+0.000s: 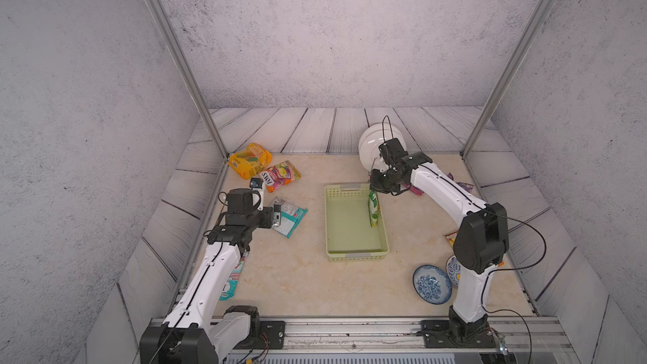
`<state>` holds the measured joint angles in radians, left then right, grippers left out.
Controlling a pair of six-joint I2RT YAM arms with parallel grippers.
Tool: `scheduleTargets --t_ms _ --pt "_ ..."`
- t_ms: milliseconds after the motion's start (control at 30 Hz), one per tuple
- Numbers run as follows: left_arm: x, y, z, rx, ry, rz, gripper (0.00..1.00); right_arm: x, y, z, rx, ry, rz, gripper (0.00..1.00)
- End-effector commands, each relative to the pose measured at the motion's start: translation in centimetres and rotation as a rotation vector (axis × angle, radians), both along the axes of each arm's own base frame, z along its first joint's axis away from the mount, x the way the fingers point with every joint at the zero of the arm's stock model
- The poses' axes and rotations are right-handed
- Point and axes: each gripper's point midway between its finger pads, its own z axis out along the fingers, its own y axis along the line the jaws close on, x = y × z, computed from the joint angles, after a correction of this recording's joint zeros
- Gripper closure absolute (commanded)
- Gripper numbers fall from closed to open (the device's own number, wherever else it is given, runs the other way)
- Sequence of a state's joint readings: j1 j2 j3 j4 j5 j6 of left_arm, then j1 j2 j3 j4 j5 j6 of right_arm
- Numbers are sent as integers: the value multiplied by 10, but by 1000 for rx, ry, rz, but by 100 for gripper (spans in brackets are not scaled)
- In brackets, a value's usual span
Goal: Put the candies in the basket
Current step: Place the candy in the basket.
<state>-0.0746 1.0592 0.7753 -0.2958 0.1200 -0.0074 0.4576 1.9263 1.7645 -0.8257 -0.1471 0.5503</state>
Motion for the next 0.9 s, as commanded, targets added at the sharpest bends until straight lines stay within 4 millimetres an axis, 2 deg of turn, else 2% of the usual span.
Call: scheduleTargets --t_ms 0,133,233,300,400,500,633,733,867 --pt "3 0 9 0 -21 5 2 13 16 -8 2 -19 13 100" --pt "-1 -3 3 6 -16 -12 2 11 31 -13 13 -21 38 100" --pt "2 -2 10 2 -23 -5 2 6 44 -15 30 -8 63 100" --pt "1 1 5 21 -22 6 2 4 51 -18 18 -21 85 100" --pt "-1 -4 5 12 -21 -12 2 -1 64 -24 38 4 108 83" --pt "2 -2 11 9 -27 -2 2 -3 72 -20 40 5 139 73" --pt "-1 -4 5 18 -25 -15 2 -3 68 -15 11 -16 145 65" --pt "1 -4 14 6 -33 -9 2 -9 63 -12 -8 -12 161 59" --pt "-1 -2 7 26 -32 -7 2 -13 52 -22 -66 -24 166 52"
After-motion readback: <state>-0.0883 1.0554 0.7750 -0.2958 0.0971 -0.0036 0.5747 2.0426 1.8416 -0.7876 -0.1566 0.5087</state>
